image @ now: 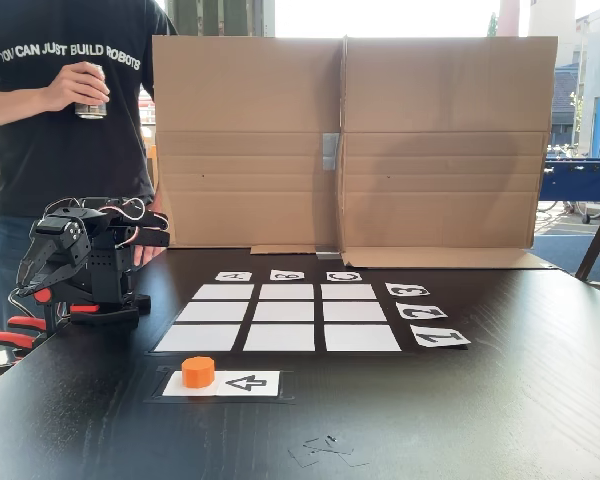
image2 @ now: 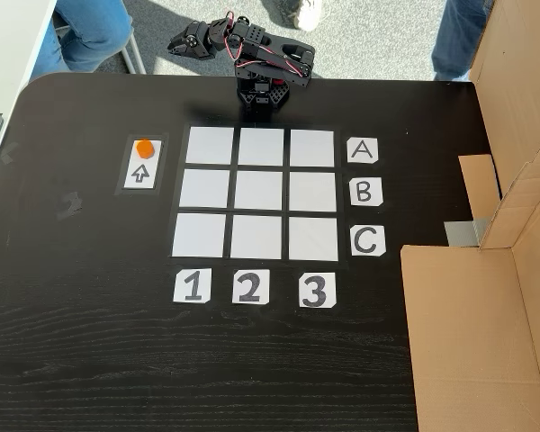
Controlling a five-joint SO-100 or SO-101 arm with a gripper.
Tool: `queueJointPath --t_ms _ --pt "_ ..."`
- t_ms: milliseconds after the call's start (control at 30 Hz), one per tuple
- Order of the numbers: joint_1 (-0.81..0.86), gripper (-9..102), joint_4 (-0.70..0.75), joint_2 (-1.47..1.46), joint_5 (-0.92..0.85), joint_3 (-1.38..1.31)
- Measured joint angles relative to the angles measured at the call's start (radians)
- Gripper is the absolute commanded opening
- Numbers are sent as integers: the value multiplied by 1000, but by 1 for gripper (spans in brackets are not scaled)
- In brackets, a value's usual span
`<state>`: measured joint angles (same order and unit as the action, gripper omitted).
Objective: Pick up the round, orange token and place it in the grid on square A2.
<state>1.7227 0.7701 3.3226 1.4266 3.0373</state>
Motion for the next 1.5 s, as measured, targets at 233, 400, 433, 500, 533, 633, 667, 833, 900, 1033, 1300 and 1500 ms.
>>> queueJointPath --t_ms 233,400,433,500,533,633,667,833,900,1033,1300,1500 --pt "0 0 0 0 0 0" --pt "-14 4 63 -71 0 -98" --pt "-20 5 84 -106 0 -137" --pt "-34 8 124 -198 0 -215" --pt "-44 9 140 -236 0 -252" --pt "-86 13 173 -371 0 -360" --pt "-100 15 183 -416 0 -397" --pt "-178 23 213 -634 0 -565" --pt "-193 27 227 -724 0 -627" --pt "-212 31 308 -894 0 -782" --pt "-236 32 577 -1201 0 -1201" --pt "-293 32 661 -1322 0 -1374"
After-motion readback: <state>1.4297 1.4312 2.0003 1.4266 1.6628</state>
